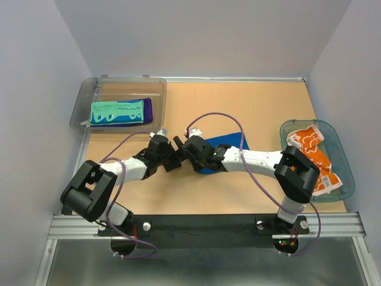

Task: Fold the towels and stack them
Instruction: Neatly place the folded towel into the bin

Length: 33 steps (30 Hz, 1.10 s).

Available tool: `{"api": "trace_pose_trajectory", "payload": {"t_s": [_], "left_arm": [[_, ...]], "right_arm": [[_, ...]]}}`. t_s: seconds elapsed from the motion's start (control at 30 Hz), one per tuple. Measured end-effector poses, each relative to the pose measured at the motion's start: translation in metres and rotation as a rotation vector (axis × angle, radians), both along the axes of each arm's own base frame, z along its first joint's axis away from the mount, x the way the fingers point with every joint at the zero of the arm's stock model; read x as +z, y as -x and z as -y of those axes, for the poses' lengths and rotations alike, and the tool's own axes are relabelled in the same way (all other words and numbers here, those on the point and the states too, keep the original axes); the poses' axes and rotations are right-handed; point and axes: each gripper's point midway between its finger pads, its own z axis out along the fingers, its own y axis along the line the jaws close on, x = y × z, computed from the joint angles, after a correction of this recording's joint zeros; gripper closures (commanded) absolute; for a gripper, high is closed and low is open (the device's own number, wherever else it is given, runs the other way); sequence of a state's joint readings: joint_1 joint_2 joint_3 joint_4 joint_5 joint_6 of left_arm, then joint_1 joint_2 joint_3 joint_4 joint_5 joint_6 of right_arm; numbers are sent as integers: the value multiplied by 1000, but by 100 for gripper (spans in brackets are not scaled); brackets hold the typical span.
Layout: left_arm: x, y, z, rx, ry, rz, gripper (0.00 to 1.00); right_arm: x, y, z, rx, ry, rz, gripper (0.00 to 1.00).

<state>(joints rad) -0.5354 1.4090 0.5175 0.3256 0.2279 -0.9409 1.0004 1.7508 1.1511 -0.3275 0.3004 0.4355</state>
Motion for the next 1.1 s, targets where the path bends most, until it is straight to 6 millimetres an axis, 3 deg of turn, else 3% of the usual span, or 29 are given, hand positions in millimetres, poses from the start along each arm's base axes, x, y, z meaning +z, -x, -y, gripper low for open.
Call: {"api": "trace_pose_trajectory", "payload": {"t_s": [0.3, 0.5, 0.73, 0.87, 1.1], "left_arm": [[-3, -16, 31, 68, 85, -7, 14], [-2, -26, 35, 130, 127, -8, 15], [-2, -22, 32, 175, 151, -11, 19], [-5, -22, 31, 182, 150, -20, 29], [-17, -20, 31, 191, 136, -55, 63]], "right_arm": [[-5, -3, 13, -55, -21, -14, 99], [6, -3, 5, -45, -79, -11, 99], [16, 3, -7, -8, -149, -3, 99], [10, 7, -6, -1, -150, -17, 99], [11, 8, -10, 9, -167, -21, 99]]}}
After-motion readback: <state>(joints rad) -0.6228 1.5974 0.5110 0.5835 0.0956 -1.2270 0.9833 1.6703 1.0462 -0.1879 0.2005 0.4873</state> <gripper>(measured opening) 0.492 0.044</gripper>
